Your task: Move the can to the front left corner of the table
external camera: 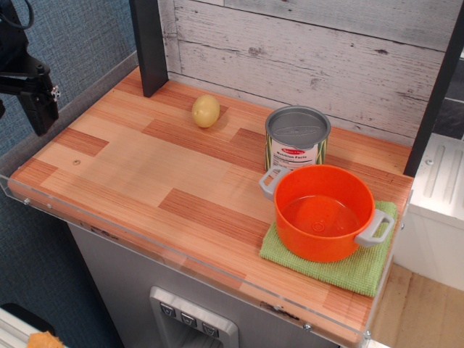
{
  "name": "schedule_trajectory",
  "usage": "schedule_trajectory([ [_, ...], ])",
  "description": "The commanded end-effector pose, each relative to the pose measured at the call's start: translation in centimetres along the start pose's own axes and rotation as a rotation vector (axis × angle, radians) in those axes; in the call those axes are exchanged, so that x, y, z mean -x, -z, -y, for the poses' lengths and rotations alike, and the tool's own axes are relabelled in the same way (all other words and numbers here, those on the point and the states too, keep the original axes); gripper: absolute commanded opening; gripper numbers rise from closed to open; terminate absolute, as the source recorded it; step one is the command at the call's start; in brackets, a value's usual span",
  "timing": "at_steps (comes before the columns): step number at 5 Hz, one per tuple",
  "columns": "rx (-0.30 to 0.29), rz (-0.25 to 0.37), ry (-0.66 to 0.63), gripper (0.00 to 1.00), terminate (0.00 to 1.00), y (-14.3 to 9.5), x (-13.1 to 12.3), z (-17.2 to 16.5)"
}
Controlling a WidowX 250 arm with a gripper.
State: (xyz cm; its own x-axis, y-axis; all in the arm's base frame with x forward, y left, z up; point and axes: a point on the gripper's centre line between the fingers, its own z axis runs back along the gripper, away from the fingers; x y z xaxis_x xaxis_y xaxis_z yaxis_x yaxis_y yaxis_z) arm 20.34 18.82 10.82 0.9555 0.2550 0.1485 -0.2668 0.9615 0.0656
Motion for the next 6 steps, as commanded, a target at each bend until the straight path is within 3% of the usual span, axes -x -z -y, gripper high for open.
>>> schedule_trajectory([
  [1,0.0,0.0,0.0,1.0,0.0,0.0,0.0,0.0],
  [3,0.098,0.02,-0.234,1.0,0.0,-1.5,-0.5,4.7],
  [4,0.095,0.039,-0.438,1.0,0.0,-2.4,-1.1,7.4],
  [5,0.073,0.016,-0.604,1.0,0.0,-3.3,-2.5,11.7],
  [6,0.114,-0.015,-0.672,1.0,0.0,-4.0,-3.7,16.1],
])
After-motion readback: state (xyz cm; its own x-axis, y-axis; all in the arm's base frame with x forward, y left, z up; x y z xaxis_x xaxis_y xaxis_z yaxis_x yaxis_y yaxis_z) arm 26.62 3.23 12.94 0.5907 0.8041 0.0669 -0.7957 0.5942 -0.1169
